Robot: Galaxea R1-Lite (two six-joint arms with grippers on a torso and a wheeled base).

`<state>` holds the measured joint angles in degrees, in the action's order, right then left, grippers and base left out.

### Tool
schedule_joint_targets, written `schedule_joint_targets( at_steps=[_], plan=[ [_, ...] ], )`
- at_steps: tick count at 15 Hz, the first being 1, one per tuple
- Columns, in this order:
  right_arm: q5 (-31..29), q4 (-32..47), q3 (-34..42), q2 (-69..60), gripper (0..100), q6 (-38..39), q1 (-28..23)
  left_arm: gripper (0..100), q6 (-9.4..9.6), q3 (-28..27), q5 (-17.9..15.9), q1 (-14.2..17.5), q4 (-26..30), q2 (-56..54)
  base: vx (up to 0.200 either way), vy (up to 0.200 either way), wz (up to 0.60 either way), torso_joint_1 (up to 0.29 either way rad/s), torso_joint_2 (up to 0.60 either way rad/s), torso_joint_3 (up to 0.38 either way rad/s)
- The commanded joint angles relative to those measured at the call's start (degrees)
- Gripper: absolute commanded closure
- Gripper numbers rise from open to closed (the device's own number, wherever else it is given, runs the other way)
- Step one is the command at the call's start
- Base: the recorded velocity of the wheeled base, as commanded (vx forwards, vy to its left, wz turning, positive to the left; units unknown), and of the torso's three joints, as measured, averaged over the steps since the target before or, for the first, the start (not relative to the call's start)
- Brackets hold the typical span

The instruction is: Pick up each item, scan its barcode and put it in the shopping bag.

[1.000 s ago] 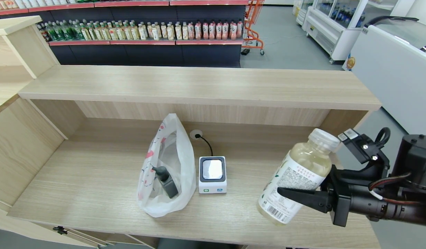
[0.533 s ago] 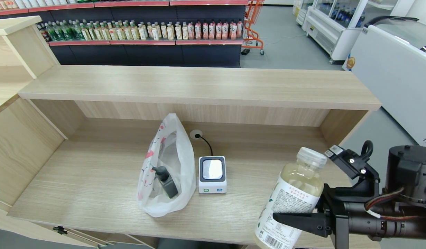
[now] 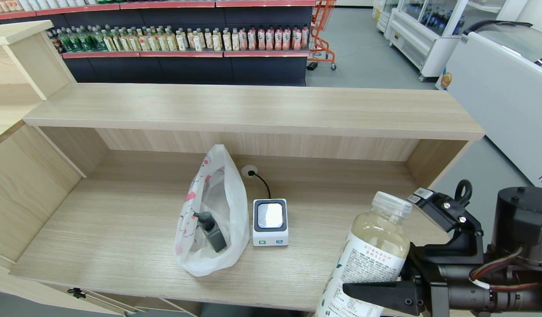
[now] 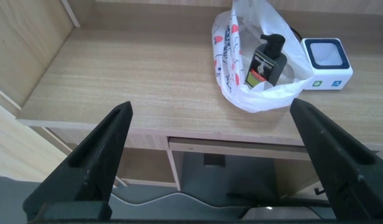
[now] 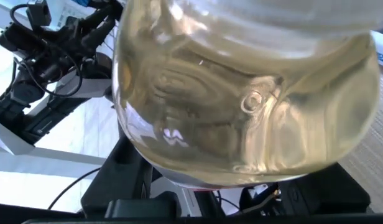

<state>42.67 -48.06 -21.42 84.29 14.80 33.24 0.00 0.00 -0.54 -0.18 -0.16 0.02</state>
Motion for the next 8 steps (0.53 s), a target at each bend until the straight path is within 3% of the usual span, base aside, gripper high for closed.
schedule_joint_targets(
  at_steps=[1, 8],
  plan=[
    [-0.04, -0.02, 0.06, 0.27, 100, -0.03, 0.51, 0, 0.00, 0.00, 0.01, -0.08, -0.02, -0.02, 0.000, 0.000, 0.00, 0.000, 0.00, 0.000],
    [0.05, 2.35, -0.91, 0.27, 100, 2.08, 0.51, 0, 0.00, 0.00, 0.01, 0.01, -0.02, -0.02, 0.000, 0.000, 0.00, 0.000, 0.00, 0.000]
  ],
)
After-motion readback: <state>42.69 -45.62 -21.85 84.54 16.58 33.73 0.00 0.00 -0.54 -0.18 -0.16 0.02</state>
